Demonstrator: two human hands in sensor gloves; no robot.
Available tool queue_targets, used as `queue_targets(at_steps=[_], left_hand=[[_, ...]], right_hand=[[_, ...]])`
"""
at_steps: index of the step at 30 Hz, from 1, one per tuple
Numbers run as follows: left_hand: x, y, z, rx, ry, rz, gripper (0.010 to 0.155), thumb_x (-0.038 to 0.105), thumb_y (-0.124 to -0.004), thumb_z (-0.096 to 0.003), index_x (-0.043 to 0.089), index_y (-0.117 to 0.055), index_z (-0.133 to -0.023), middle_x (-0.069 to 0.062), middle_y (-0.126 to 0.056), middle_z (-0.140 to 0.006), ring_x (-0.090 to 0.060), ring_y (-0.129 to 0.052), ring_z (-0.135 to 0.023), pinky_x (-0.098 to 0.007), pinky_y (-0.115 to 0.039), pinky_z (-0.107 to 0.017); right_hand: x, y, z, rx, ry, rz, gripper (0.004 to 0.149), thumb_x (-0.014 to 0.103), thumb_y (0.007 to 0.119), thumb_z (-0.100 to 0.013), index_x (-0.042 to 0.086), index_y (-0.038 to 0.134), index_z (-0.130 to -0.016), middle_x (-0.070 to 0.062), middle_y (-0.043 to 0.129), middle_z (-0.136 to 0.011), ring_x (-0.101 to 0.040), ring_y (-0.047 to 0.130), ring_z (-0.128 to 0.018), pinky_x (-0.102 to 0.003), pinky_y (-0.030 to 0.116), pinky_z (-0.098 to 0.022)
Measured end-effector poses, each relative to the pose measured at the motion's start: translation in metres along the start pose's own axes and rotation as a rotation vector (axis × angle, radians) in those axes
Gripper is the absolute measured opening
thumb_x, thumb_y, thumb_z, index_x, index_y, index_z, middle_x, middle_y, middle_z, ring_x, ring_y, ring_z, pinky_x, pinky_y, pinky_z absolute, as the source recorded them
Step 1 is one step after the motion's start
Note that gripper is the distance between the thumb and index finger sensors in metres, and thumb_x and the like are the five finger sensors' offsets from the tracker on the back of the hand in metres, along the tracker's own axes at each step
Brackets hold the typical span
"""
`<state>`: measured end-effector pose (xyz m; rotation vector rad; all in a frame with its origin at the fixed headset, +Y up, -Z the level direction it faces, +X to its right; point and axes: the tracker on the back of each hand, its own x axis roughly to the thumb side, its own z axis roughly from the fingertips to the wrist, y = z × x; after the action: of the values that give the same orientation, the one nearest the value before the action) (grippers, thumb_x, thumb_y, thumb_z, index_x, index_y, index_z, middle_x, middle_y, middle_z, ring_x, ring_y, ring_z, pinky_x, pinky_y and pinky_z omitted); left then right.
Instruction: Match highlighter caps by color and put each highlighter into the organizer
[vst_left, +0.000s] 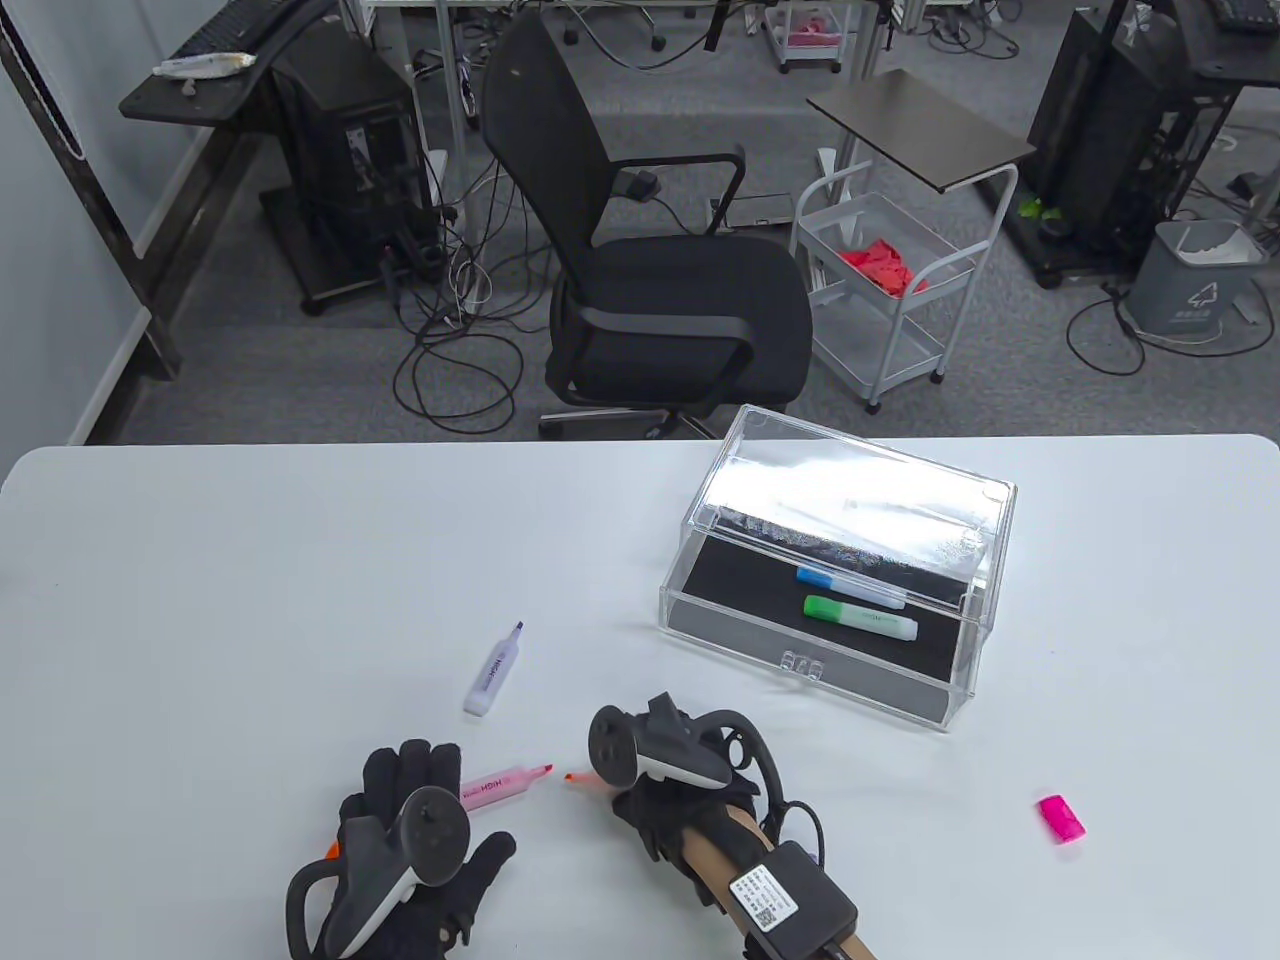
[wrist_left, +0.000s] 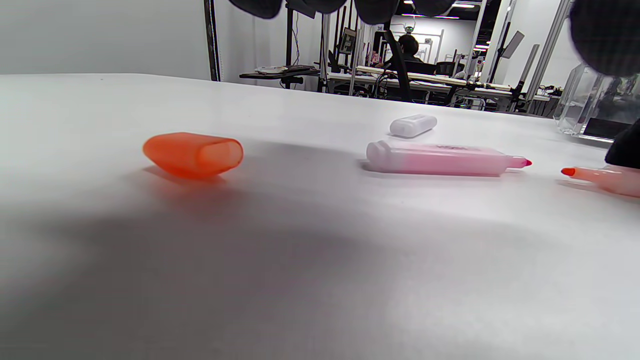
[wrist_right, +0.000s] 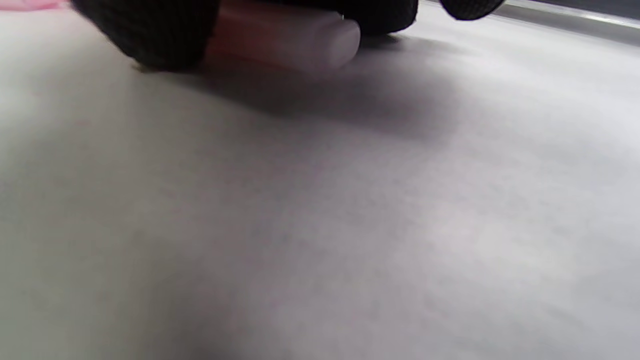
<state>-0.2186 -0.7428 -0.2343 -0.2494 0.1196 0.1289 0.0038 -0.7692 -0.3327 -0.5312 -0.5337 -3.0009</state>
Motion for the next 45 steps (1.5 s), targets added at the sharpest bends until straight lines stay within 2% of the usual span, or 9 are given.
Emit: queue_targets(at_steps=[7, 10, 13, 16, 21, 25, 35, 40, 45], left_hand=[[0.002, -0.001, 0.0, -0.009, -0.001, -0.005, 0.094, 0.082, -0.056, -0.0375, 0.041, -0.011, -0.109, 0.012, -0.007, -0.119, -0.024, -0.009, -0.117, -0.05, -0.028, -0.084], [0.002, -0.001, 0.0, -0.01, -0.001, -0.007, 0.094, 0.082, -0.056, -0.0376, 0.041, -0.01, -0.109, 0.012, -0.007, -0.119, -0.024, -0.009, -0.117, -0.05, -0.028, -0.084], [0.001, -0.001, -0.001, -0.012, 0.003, -0.006, 0.094, 0.082, -0.056, -0.0376, 0.041, -0.01, -0.109, 0.012, -0.007, -0.119, -0.024, -0.009, -0.117, -0.05, -0.028, -0.084], [0.0, -0.002, -0.001, -0.015, 0.007, 0.0, 0.094, 0.082, -0.056, -0.0376, 0.041, -0.01, -0.109, 0.012, -0.006, -0.119, -0.024, -0.008, -0.117, -0.05, -0.028, -0.084], [0.002, -0.002, -0.001, -0.016, 0.004, -0.008, 0.094, 0.082, -0.056, -0.0377, 0.041, -0.01, -0.109, 0.012, -0.007, -0.119, -0.023, -0.008, -0.117, -0.05, -0.028, -0.084], [0.006, -0.001, -0.001, 0.038, -0.031, -0.018, 0.093, 0.081, -0.056, -0.0368, 0.042, -0.012, -0.109, 0.013, -0.009, -0.119, -0.022, -0.01, -0.117, -0.049, -0.029, -0.084], [0.013, -0.005, -0.003, 0.008, -0.05, -0.045, 0.093, 0.081, -0.056, -0.0371, 0.042, -0.011, -0.108, 0.013, -0.008, -0.118, -0.023, -0.009, -0.117, -0.049, -0.028, -0.084], [0.015, -0.005, -0.003, 0.004, -0.057, -0.051, 0.093, 0.081, -0.056, -0.0371, 0.042, -0.011, -0.108, 0.013, -0.008, -0.118, -0.023, -0.009, -0.116, -0.049, -0.028, -0.084], [0.016, -0.006, -0.002, 0.002, -0.064, -0.06, 0.093, 0.082, -0.056, -0.037, 0.042, -0.011, -0.108, 0.013, -0.008, -0.118, -0.023, -0.009, -0.116, -0.049, -0.028, -0.084]], right_hand=[[0.01, 0.003, 0.002, -0.021, -0.01, 0.08, 0.058, 0.039, 0.075, -0.042, 0.021, 0.055, -0.093, -0.011, 0.055, -0.101, -0.035, 0.063, -0.091, -0.064, 0.052, -0.067], [0.013, -0.001, 0.006, -0.077, -0.027, 0.103, 0.059, 0.038, 0.071, -0.042, 0.017, 0.05, -0.093, -0.015, 0.063, -0.099, -0.037, 0.073, -0.088, -0.067, 0.057, -0.065], [0.011, -0.009, 0.013, -0.107, -0.026, 0.104, 0.059, 0.037, 0.069, -0.042, 0.015, 0.049, -0.093, -0.015, 0.073, -0.094, -0.036, 0.083, -0.084, -0.067, 0.06, -0.064], [0.008, -0.015, 0.02, -0.135, -0.023, 0.138, 0.06, 0.037, 0.066, -0.042, 0.014, 0.046, -0.094, -0.012, 0.071, -0.093, -0.035, 0.082, -0.082, -0.066, 0.06, -0.063], [0.002, -0.023, 0.035, -0.165, -0.036, 0.065, 0.059, 0.037, 0.063, -0.042, 0.013, 0.045, -0.094, -0.013, 0.072, -0.089, -0.034, 0.084, -0.078, -0.064, 0.063, -0.06], [-0.003, -0.028, 0.051, -0.189, -0.038, 0.004, 0.059, 0.037, 0.062, -0.043, 0.014, 0.044, -0.094, -0.012, 0.072, -0.086, -0.032, 0.083, -0.074, -0.063, 0.065, -0.058], [-0.01, -0.033, 0.092, -0.229, -0.013, -0.043, 0.059, 0.037, 0.063, -0.043, 0.018, 0.042, -0.094, -0.008, 0.071, -0.084, -0.031, 0.08, -0.074, -0.062, 0.06, -0.059], [-0.013, -0.025, 0.103, -0.246, -0.004, -0.092, 0.058, 0.038, 0.063, -0.044, 0.019, 0.042, -0.095, -0.007, 0.071, -0.083, -0.03, 0.079, -0.074, -0.061, 0.06, -0.059], [-0.018, -0.012, 0.101, -0.239, -0.01, -0.151, 0.058, 0.038, 0.065, -0.044, 0.02, 0.044, -0.094, -0.007, 0.072, -0.083, -0.03, 0.08, -0.073, -0.061, 0.06, -0.059]])
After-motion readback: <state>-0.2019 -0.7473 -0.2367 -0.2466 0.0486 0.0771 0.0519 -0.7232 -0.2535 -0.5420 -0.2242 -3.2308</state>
